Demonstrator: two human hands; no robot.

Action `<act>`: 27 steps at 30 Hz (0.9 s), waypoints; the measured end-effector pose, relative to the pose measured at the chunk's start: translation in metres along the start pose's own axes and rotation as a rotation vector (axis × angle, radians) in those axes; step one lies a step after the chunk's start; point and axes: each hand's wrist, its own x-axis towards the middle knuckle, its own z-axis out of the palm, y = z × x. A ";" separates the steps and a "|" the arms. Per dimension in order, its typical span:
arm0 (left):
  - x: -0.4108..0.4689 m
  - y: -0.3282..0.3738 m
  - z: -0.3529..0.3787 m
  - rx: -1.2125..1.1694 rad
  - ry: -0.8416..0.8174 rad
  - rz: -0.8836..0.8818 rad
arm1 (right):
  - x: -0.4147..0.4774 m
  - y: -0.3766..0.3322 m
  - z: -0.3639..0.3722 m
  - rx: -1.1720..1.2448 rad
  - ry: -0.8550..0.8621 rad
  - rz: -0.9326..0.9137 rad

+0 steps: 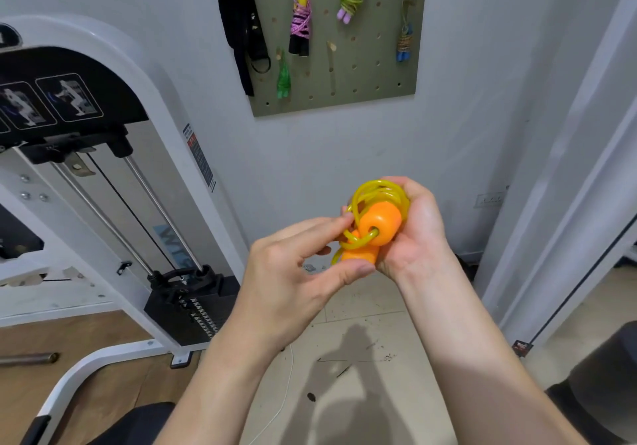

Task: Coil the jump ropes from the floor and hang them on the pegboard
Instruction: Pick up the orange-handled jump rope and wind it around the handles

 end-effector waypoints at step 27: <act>-0.008 0.001 0.036 -0.277 0.296 -0.417 | 0.024 0.021 0.001 0.148 0.247 -0.140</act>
